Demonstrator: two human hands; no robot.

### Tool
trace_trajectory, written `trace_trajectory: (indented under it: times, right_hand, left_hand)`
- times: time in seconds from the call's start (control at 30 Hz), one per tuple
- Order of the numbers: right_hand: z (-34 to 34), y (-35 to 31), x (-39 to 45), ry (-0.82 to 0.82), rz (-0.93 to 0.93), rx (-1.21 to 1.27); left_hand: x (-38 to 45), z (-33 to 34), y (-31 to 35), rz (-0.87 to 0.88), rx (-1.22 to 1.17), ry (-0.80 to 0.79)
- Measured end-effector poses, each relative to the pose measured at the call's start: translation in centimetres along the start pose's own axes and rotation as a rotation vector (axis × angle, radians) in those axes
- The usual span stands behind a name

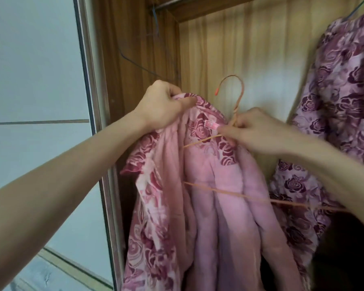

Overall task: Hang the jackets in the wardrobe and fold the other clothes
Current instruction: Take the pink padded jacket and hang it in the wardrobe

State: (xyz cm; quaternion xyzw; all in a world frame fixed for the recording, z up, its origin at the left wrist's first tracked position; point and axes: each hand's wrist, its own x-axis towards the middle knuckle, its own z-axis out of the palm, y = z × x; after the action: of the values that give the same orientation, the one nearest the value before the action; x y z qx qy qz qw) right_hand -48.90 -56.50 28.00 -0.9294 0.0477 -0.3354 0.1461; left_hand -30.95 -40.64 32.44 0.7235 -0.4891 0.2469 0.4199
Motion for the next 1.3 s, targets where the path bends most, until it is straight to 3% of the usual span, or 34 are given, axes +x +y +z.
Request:
trace_trajectory:
  times: [0.13,0.23,0.3,0.37,0.43,0.5,0.57,0.73,0.83,0.9,1.03,1.3]
  right_hand:
    - [3.4,-1.1,0.3,0.162,0.122,0.154]
    - [3.3,-0.9,-0.5,0.259,0.18,0.26]
    - [3.4,-0.2,-1.0,0.294,0.196,0.349]
    - [3.9,0.6,-1.2,0.3,0.225,0.427]
    - [4.0,1.1,-1.2,0.28,0.255,0.517]
    - [3.8,1.2,-1.3,0.238,0.243,0.571]
    - [3.5,1.2,-1.5,0.187,0.205,0.582]
    - [2.0,1.2,-1.8,0.048,0.184,0.605]
    - [0.6,1.8,-1.8,0.047,0.068,0.434]
    - [-0.9,3.4,-2.0,-0.084,0.075,0.368]
    - [-3.8,8.3,-2.6,-0.38,0.3,0.727]
    - [2.8,7.1,-2.5,-0.694,0.116,0.432]
  left_hand:
    - [-1.4,1.7,1.2,-0.087,-0.014,0.043]
    - [-3.1,1.2,1.9,-0.087,-0.048,-0.124]
    - [-4.0,0.4,1.9,0.026,0.023,-0.205]
    - [-4.5,0.1,1.4,0.209,0.25,-0.174]
    - [-4.6,0.4,0.6,0.298,0.282,-0.197]
    - [-4.7,1.4,0.1,0.281,0.116,-0.285]
    - [-4.6,2.2,-0.2,0.327,0.128,-0.285]
    - [-3.9,3.4,-1.0,0.373,0.22,-0.138]
    - [-3.5,4.2,-1.3,0.323,0.222,-0.036]
    - [-3.2,4.3,-1.8,0.295,0.19,0.004]
    - [-3.3,3.4,-2.9,0.313,0.001,0.105]
    - [-3.3,3.4,-2.8,0.351,-0.17,0.197]
